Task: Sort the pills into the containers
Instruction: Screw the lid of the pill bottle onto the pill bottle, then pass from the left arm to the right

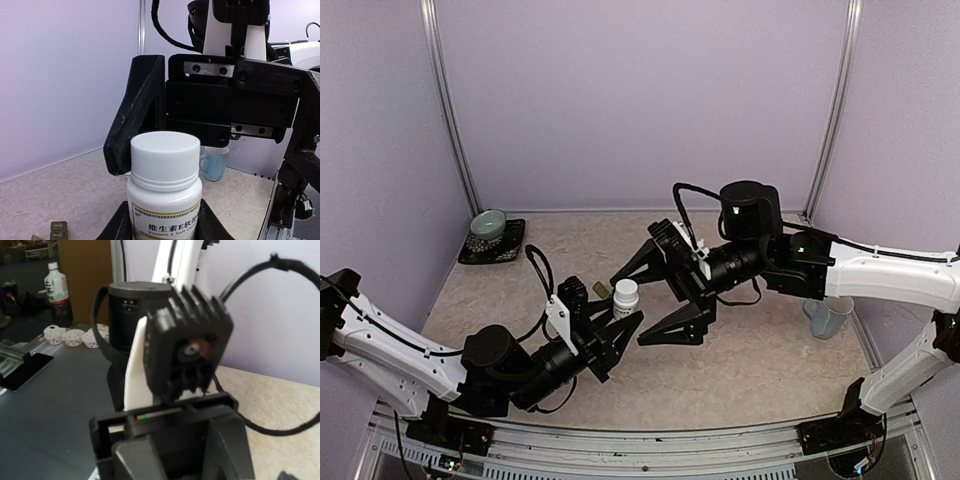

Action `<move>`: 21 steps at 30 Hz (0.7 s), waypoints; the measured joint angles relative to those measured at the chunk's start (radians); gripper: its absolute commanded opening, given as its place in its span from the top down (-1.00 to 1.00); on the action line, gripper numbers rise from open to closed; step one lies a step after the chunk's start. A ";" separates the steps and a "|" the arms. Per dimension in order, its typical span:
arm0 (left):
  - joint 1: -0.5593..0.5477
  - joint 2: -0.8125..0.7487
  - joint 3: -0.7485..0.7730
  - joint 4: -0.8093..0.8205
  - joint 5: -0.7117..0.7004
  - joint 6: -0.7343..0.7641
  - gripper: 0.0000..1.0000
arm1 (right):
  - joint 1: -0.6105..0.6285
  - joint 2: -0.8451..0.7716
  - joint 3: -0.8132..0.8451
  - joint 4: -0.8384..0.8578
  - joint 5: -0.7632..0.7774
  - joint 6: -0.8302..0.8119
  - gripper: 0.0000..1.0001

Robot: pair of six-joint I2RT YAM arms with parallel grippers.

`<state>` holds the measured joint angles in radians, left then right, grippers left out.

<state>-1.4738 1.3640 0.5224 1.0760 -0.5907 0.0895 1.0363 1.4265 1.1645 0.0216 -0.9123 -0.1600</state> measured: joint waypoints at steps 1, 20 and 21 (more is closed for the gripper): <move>0.000 0.000 0.000 0.000 0.000 0.000 0.29 | -0.002 -0.007 -0.006 -0.001 0.005 -0.001 -1.00; 0.000 -0.016 -0.017 0.018 -0.032 0.004 0.29 | -0.011 -0.094 -0.068 -0.042 0.093 -0.031 -1.00; 0.000 -0.017 -0.017 0.019 -0.039 0.004 0.28 | -0.011 -0.101 -0.068 -0.048 0.095 -0.034 -1.00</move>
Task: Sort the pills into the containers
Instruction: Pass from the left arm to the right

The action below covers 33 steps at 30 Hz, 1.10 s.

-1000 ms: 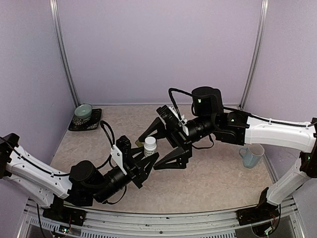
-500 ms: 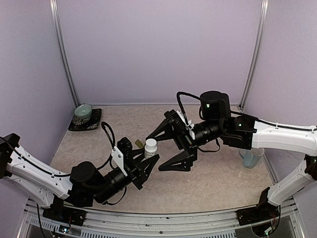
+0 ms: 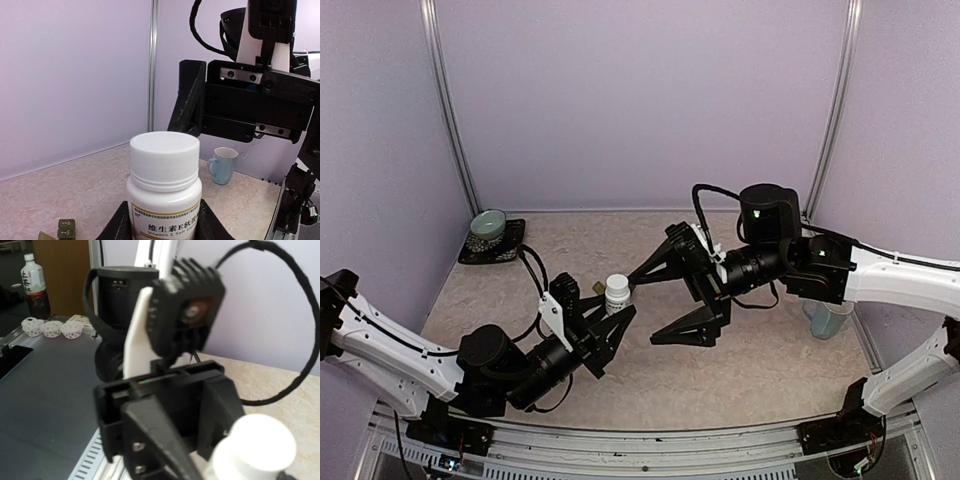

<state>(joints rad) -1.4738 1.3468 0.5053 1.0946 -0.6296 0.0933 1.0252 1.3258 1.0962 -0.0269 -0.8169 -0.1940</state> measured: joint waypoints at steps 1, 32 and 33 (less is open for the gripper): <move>0.001 0.000 0.000 0.001 -0.007 0.000 0.28 | 0.000 -0.006 0.000 -0.007 0.001 -0.002 -1.00; 0.009 0.025 0.023 -0.035 0.126 -0.007 0.28 | -0.007 0.112 0.166 -0.132 -0.094 -0.026 -0.97; 0.009 0.025 0.023 -0.037 0.126 -0.008 0.28 | -0.007 0.112 0.166 -0.132 -0.097 -0.026 -0.95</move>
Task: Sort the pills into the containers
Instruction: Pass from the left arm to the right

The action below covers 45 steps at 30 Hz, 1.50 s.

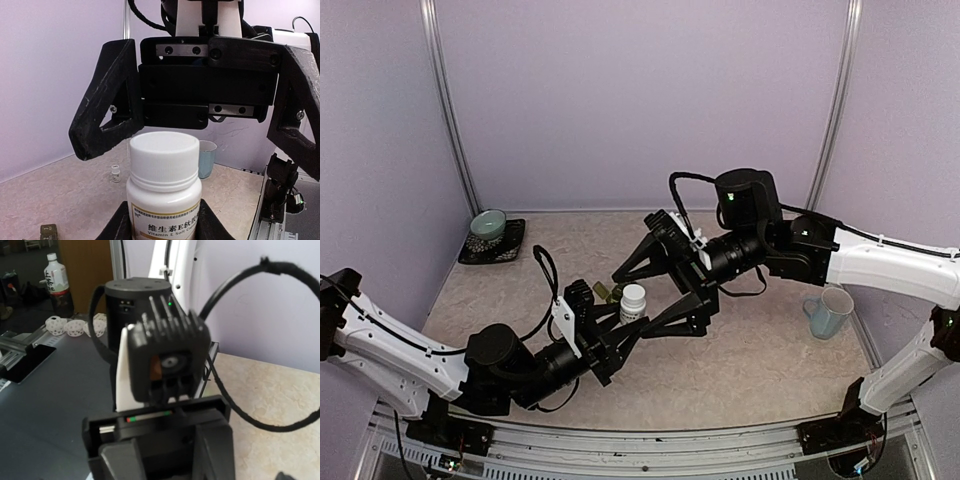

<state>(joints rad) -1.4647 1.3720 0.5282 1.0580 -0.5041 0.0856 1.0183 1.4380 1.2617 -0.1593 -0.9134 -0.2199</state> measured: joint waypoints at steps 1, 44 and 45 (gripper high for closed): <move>0.000 0.000 0.000 -0.001 -0.001 0.000 0.28 | 0.000 0.000 0.000 0.000 -0.001 0.000 -0.92; 0.005 -0.016 -0.002 -0.033 -0.001 -0.003 0.28 | 0.000 0.027 0.045 -0.065 0.084 0.010 -0.02; 0.005 -0.015 -0.002 -0.032 -0.001 -0.002 0.29 | 0.000 0.031 0.048 -0.071 0.082 0.011 -0.01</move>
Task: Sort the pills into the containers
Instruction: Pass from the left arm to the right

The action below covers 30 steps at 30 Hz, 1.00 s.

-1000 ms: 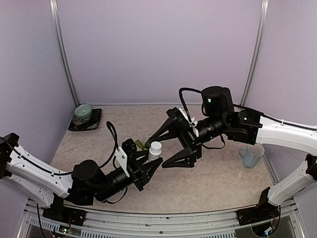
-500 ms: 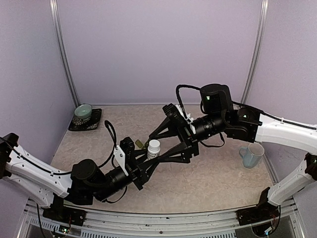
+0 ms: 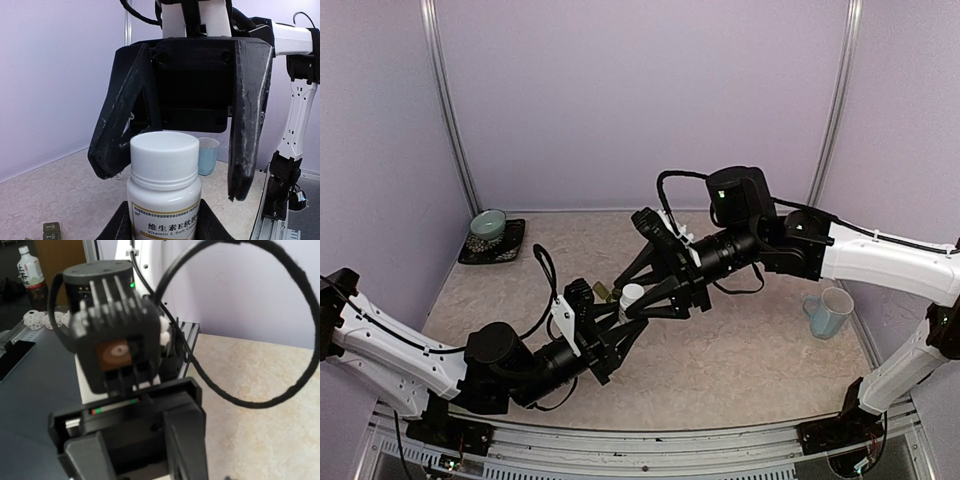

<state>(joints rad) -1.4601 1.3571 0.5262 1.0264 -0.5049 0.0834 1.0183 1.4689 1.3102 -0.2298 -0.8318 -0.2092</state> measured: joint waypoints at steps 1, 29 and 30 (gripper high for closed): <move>0.000 0.000 0.000 0.002 0.000 0.000 0.28 | 0.000 0.004 0.003 -0.003 -0.002 0.001 0.03; -0.003 -0.008 -0.027 0.046 -0.046 0.003 -0.78 | -0.052 0.032 0.022 -0.009 0.012 0.044 0.63; -0.005 -0.012 -0.035 0.047 -0.052 0.002 -0.83 | -0.061 0.031 0.021 -0.004 0.017 0.047 0.63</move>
<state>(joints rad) -1.4647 1.3449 0.4911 1.0733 -0.5568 0.0853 0.9569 1.5002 1.3308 -0.2340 -0.8146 -0.1623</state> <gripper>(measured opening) 0.835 0.318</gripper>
